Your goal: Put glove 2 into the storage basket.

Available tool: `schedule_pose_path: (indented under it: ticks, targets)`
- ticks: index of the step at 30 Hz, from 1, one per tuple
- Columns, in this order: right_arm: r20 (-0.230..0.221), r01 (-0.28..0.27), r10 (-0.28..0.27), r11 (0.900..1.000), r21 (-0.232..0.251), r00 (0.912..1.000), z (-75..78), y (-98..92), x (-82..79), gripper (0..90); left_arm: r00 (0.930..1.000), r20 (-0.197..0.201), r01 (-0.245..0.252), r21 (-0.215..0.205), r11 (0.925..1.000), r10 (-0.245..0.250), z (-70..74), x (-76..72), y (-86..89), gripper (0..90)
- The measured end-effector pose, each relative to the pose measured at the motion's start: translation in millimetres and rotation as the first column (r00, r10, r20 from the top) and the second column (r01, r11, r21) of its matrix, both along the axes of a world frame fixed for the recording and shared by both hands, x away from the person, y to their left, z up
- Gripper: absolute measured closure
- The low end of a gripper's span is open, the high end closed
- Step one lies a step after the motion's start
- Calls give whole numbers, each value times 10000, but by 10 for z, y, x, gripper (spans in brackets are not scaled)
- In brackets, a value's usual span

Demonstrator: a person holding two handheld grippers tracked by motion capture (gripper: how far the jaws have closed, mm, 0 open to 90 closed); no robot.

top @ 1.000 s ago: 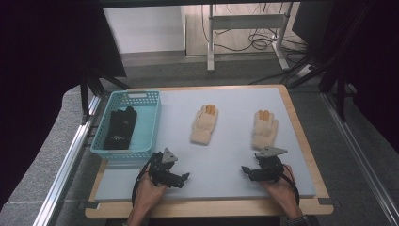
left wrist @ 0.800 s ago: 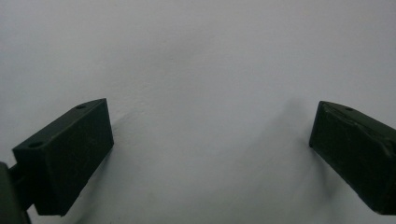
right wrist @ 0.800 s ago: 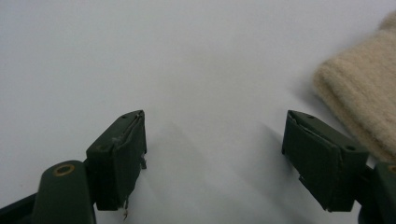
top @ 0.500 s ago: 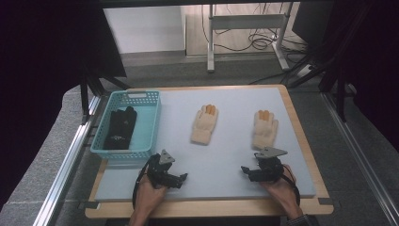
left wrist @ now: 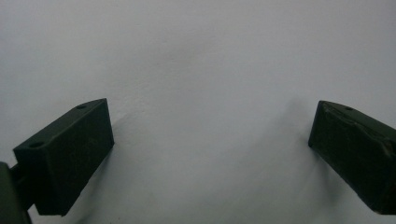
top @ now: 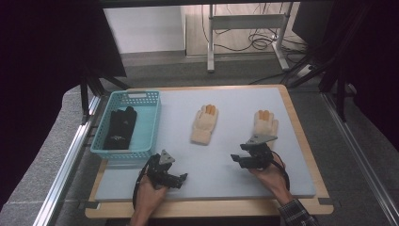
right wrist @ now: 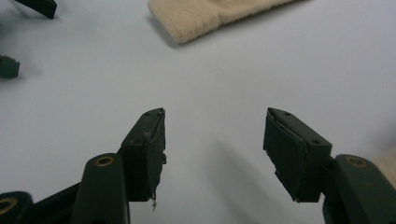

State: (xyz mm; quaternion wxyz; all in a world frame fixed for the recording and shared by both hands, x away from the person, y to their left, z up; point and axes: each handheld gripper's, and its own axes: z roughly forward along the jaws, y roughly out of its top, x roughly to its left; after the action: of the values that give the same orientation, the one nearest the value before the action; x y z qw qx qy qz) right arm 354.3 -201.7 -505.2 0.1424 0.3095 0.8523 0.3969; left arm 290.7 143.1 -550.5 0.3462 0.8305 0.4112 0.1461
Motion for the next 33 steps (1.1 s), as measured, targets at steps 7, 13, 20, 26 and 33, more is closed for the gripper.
schedule_pose_path:
  ticks: [7, 13, 20, 26, 33]
  targets:
    - [-7, -22, 22, 10000, 79, 10000, 82, 238, 286, 386, 10000, -5, 26, 29, 10000, -26, 1, 0, 2, 1]
    - [-8, 77, -77, 9996, 281, 10000, 73, 431, 542, 347, 10000, -18, 29, 39, 10000, -29, 2, 0, 2, 1]
    - [136, 109, -110, 9999, 90, 9998, 62, 675, 799, 348, 10000, -18, 49, 77, 10000, -49, 3, 1, 5, 1]
    - [254, 148, -143, 9997, -192, 9996, 24, 854, 1003, 348, 10000, -12, 35, 52, 10000, -35, 2, 1, 3, 1]
    - [156, 338, -338, 9994, -16, 9993, -20, 1038, 1206, 296, 10000, -10, 27, 27, 10000, -27, 1, 0, 2, 1]
